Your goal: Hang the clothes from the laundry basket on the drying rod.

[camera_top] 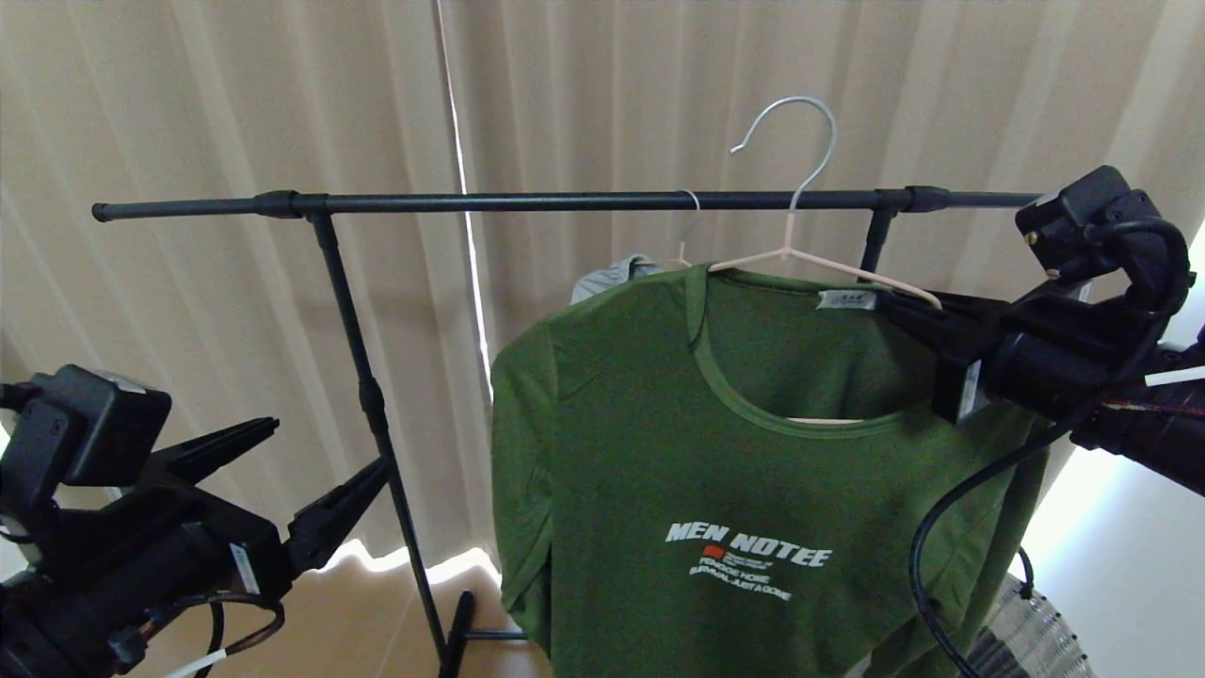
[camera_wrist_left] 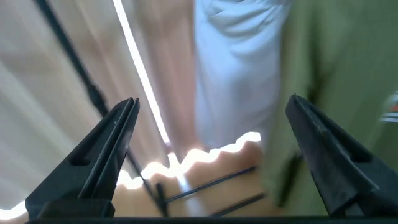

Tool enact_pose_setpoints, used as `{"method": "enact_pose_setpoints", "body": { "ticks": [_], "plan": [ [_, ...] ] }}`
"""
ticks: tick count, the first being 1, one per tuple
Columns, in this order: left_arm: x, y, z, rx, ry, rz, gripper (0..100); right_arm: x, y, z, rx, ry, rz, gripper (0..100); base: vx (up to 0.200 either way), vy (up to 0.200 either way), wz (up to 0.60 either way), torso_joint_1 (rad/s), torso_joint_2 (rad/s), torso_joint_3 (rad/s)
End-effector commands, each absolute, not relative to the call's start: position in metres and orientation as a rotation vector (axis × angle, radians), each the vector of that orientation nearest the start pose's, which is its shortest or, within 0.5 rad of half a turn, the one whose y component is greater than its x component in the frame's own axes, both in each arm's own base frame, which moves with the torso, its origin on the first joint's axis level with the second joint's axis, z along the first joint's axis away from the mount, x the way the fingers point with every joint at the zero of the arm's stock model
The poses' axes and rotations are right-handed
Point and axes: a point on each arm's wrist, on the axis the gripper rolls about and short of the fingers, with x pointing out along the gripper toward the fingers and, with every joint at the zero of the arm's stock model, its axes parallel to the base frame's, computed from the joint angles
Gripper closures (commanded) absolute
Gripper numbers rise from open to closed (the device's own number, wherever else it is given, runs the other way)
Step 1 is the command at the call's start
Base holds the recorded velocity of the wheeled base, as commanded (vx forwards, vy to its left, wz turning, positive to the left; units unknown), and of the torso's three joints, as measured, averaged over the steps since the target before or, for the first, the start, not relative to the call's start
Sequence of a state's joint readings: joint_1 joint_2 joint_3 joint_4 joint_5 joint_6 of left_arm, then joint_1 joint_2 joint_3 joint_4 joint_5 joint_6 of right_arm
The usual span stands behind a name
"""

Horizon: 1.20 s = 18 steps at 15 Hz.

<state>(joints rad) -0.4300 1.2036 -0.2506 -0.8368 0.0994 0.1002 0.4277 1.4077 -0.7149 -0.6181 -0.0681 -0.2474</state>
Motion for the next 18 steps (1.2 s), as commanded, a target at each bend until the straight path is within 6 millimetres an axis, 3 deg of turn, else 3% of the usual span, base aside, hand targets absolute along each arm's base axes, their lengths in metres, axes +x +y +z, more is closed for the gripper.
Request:
{"method": "enact_pose_setpoints", "body": {
  "ticks": [1,3,13,18],
  "plan": [
    [0.139,-0.065,0.17,0.12,0.088,-0.359,0,0.216,0.093,0.234,-0.266,0.038,0.352,100,0.0,0.0,0.0,0.0,0.0,0.0],
    [0.14,-0.065,0.174,0.116,0.068,-0.358,0,0.215,0.083,0.227,-0.279,0.104,0.293,100,0.0,0.0,0.0,0.0,0.0,0.0],
    [0.14,-0.064,0.172,0.126,0.066,-0.357,0,0.213,0.081,0.225,-0.279,0.112,0.289,100,0.0,0.0,0.0,0.0,0.0,0.0],
    [0.139,-0.064,0.172,0.13,0.066,-0.355,0,0.213,0.081,0.225,-0.279,0.111,0.291,100,0.0,0.2,0.0,0.0,0.0,0.003]
  ]
}}
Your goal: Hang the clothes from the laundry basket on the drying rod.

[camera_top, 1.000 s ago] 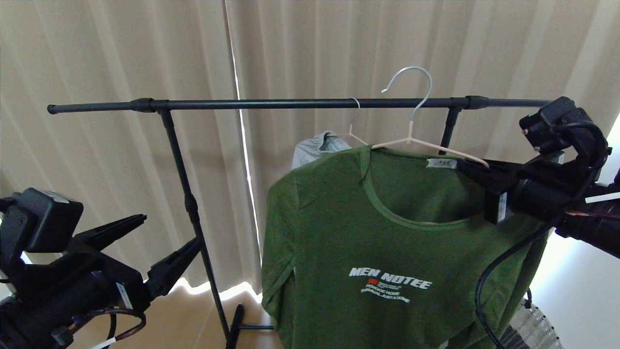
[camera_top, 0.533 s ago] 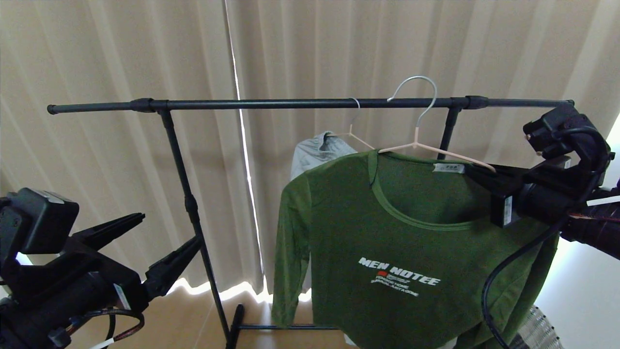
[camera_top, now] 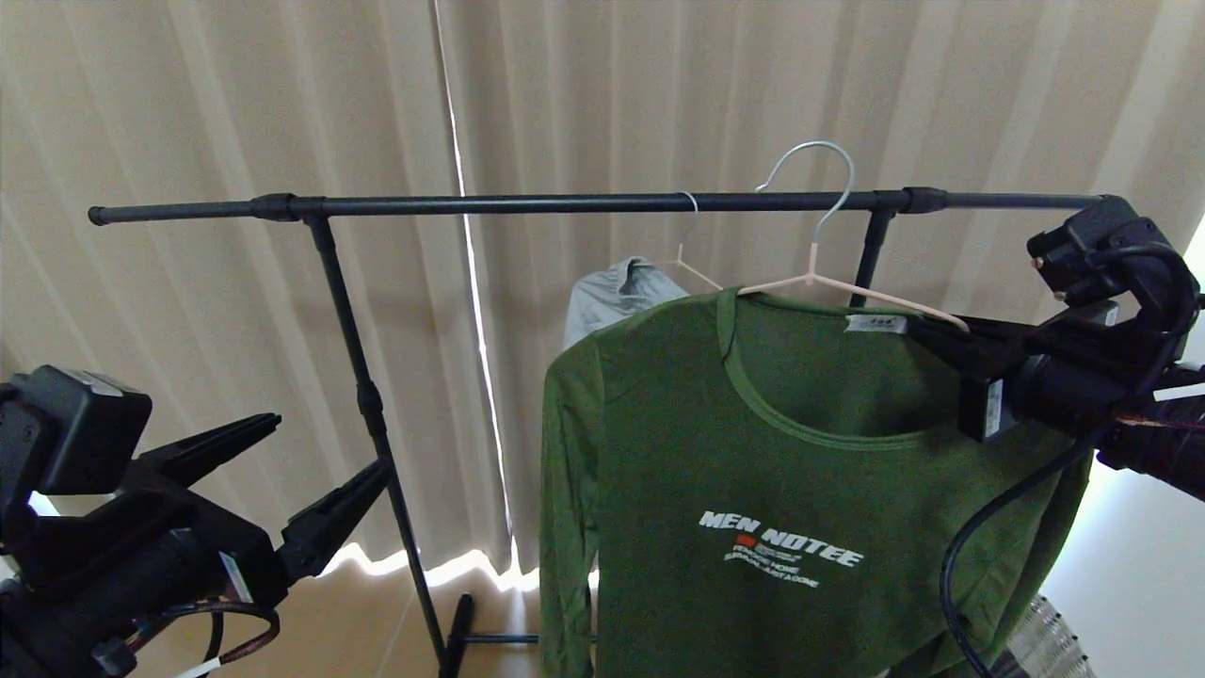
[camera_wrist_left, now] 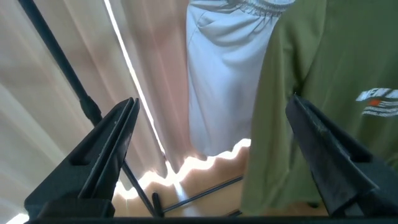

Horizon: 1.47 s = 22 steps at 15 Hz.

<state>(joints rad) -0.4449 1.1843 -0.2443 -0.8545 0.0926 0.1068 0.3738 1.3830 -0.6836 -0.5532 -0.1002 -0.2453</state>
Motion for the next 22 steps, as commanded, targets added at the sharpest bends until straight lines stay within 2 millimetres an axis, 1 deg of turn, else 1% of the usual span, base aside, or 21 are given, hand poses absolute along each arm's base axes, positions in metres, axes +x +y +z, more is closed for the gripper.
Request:
{"method": "enact_pose_setpoints", "body": {
  "ticks": [1,5,15,22],
  "plan": [
    [0.1391,-0.064,0.1722,0.13,0.066,-0.355,0,0.2127,0.0811,0.2246,-0.279,0.111,0.291,100,0.0,0.2,0.0,-0.002,-0.01,0.007],
    [0.1389,-0.0639,0.1714,0.129,0.069,-0.355,0,0.2127,0.0811,0.2247,-0.277,0.11,0.29,100,0.0,0.2,0.0,0.005,0.0,0.006],
    [0.1354,-0.0622,0.1673,0.135,0.079,-0.356,0,0.2113,0.0802,0.2231,-0.252,0.121,0.288,100,0.0,0.0,0.0,0.0,0.0,0.0],
    [0.1343,-0.0617,0.1687,0.137,0.071,-0.356,0,0.2144,0.0771,0.2209,-0.259,0.138,0.222,100,0.0,0.0,0.0,0.0,0.0,0.0]
  ]
}}
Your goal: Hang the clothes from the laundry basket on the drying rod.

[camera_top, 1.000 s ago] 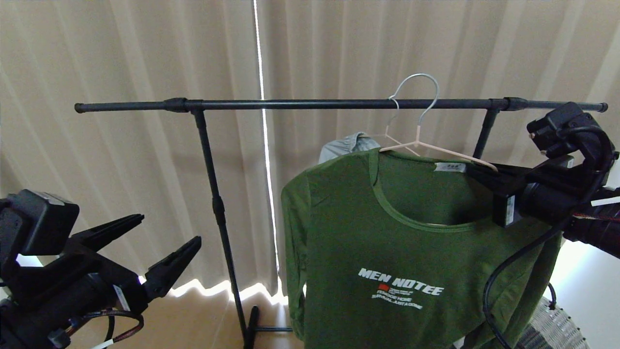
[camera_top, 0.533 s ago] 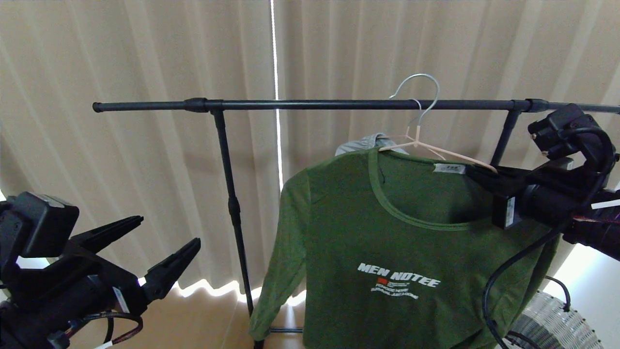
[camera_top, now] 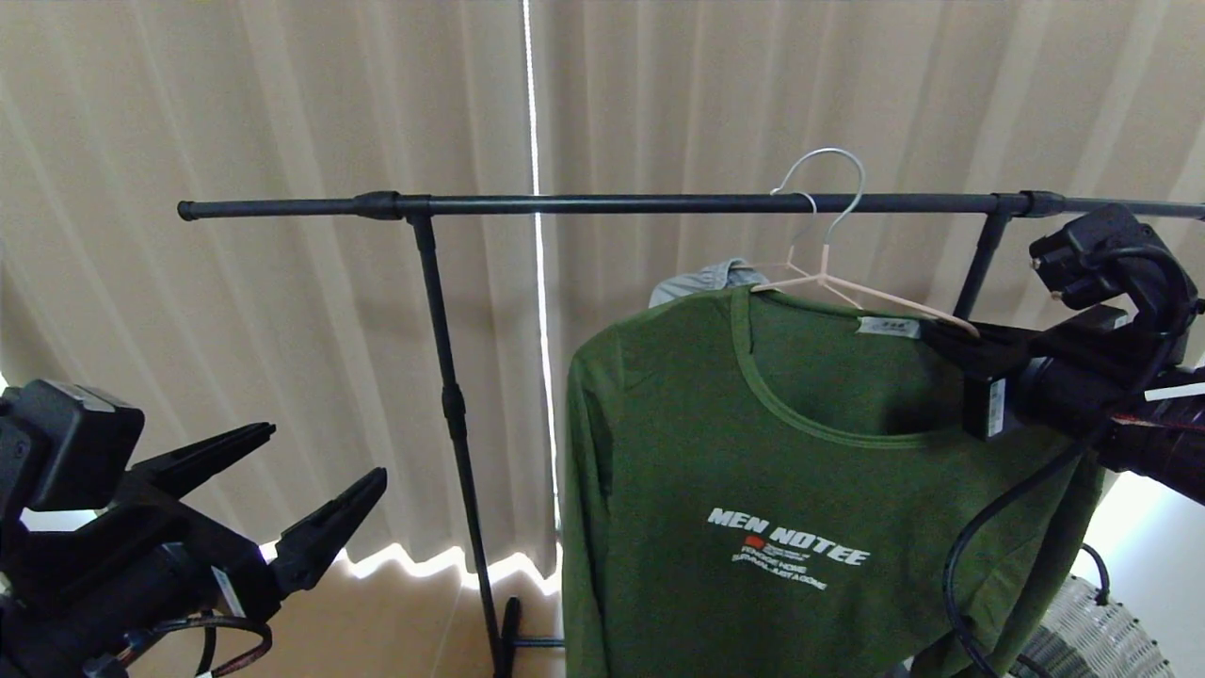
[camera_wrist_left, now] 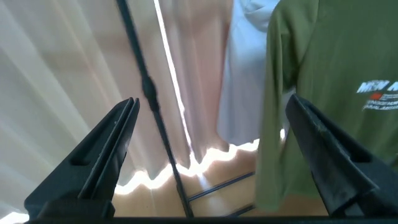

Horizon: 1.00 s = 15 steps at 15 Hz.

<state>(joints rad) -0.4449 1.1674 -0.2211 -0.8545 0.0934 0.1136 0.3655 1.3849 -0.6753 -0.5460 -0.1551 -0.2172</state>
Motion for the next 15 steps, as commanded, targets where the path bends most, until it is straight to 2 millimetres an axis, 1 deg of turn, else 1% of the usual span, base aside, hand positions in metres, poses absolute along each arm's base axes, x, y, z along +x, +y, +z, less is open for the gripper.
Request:
{"method": "enact_pose_setpoints", "body": {
  "ticks": [1,10,15],
  "plan": [
    [0.1342,-0.0616,0.1682,0.141,0.072,-0.356,0,0.2144,0.076,0.2207,-0.259,0.14,0.218,100,0.0,0.0,0.0,0.0,0.0,0.0],
    [0.1336,-0.0616,0.167,0.147,0.075,-0.358,0,0.2145,0.0753,0.2203,-0.259,0.142,0.215,100,0.2,0.0,0.0,0.001,0.01,0.0],
    [0.1333,-0.0614,0.1669,0.147,0.075,-0.358,0,0.2144,0.0752,0.2183,-0.261,0.147,0.215,100,0.0,0.0,0.0,0.0,0.0,0.0]
  ]
}}
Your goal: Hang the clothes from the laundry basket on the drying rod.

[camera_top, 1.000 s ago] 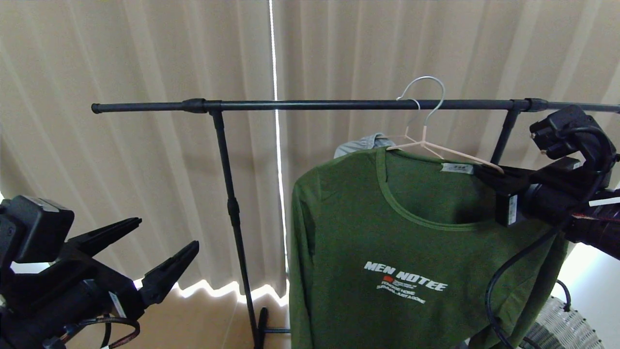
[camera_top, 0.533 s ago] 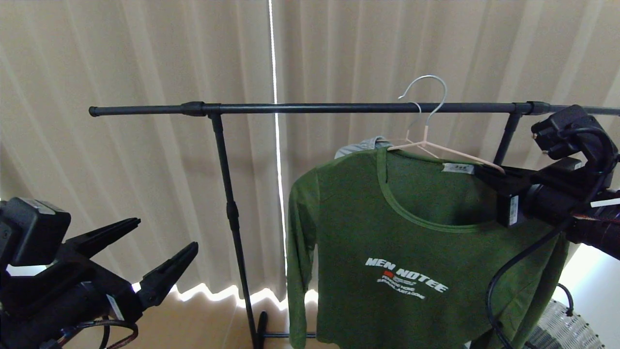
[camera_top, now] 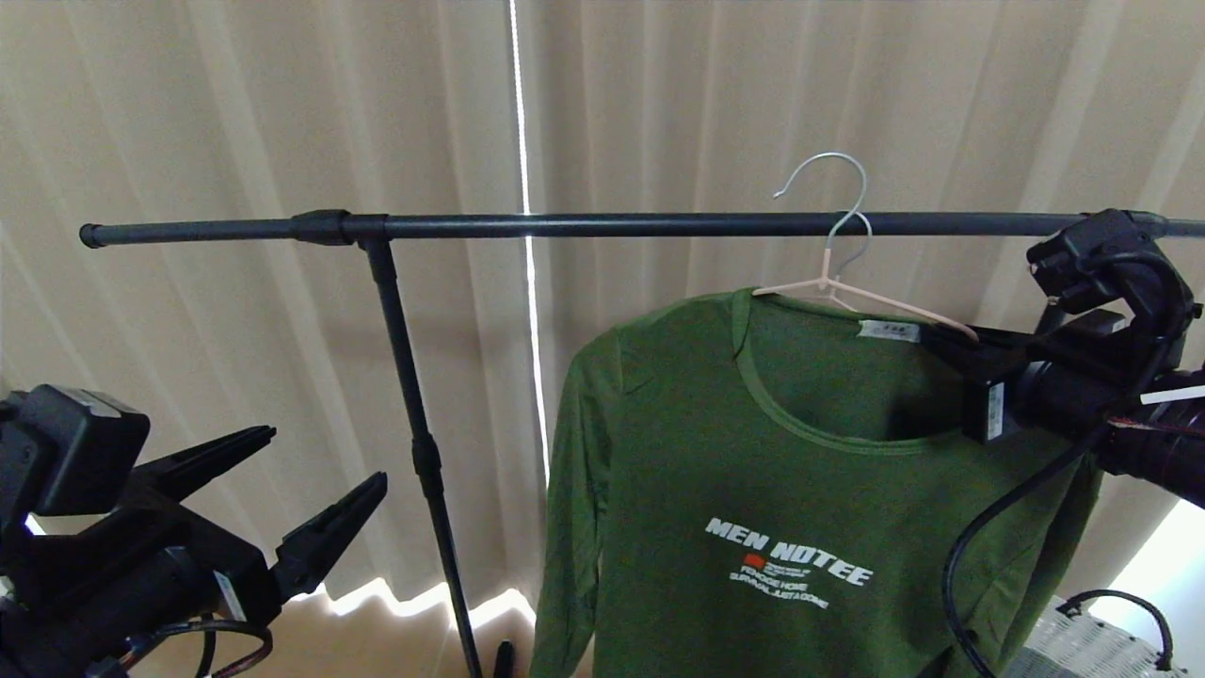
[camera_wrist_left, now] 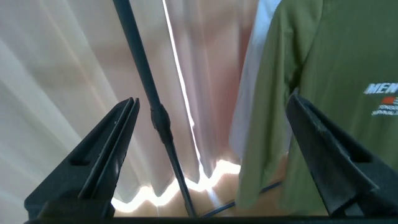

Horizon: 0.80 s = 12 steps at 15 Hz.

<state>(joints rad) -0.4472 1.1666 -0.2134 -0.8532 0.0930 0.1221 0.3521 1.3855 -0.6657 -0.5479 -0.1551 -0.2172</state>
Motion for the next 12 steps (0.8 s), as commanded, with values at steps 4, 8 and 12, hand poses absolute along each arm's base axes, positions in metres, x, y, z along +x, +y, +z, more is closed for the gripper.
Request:
{"method": "enact_pose_setpoints", "body": {
  "ticks": [4,8,12],
  "plan": [
    [0.133,-0.062,0.167,0.148,0.073,-0.358,0,0.218,0.076,0.217,-0.263,0.157,0.21,100,0.0,0.0,0.0,0.0,0.0,0.0],
    [0.134,-0.062,0.168,0.147,0.072,-0.358,0,0.251,0.08,0.216,-0.252,0.181,0.126,100,0.0,0.0,0.0,0.0,0.0,0.0],
    [0.133,-0.062,0.167,0.147,0.072,-0.359,0,0.286,0.091,0.192,-0.254,0.267,-0.003,100,0.0,0.0,0.0,0.0,0.0,0.0]
  ]
}}
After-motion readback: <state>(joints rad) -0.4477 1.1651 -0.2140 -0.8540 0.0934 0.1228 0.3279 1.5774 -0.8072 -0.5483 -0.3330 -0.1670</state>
